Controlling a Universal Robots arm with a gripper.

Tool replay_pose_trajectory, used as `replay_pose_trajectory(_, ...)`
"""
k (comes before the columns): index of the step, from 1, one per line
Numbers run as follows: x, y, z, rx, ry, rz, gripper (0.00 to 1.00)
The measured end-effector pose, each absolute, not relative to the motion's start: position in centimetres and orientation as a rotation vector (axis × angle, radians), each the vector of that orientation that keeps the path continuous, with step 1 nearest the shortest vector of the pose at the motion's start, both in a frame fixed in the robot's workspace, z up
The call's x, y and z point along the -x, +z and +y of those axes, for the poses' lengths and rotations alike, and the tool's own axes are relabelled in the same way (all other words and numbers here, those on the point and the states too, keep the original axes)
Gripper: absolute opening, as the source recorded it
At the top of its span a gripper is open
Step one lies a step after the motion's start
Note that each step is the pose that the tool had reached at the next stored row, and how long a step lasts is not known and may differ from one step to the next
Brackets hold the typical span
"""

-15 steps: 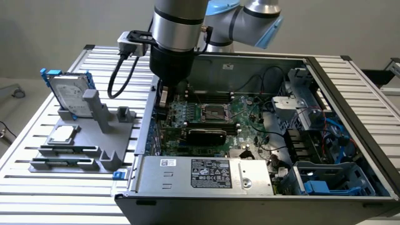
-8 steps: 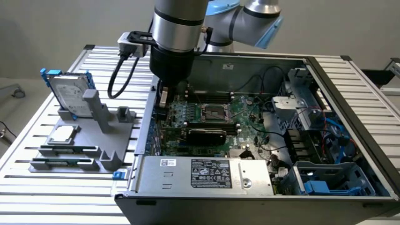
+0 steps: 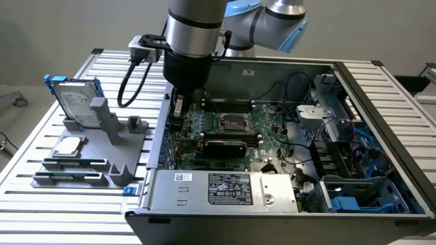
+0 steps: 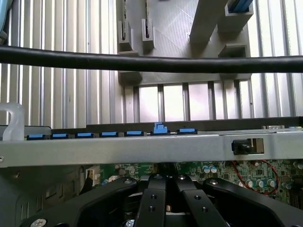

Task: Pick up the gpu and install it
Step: 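Press down on the gpu until it lock into place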

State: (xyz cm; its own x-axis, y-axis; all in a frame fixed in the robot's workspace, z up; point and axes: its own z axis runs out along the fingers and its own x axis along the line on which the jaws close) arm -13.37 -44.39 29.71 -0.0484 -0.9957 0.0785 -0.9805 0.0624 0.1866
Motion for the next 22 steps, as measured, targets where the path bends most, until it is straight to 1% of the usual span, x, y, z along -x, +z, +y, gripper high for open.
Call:
replay_pose_trajectory(10, 13.4, 29.7, -44.4, -2.023, -0.122, -2.150, 0.11)
replay_pose_trajectory(14, 13.2, 30.4, -44.4, -2.021, -0.126, -2.149, 0.11)
replay_pose_trajectory(22, 11.4, 30.7, -44.4, -2.021, -0.125, -2.149, 0.11)
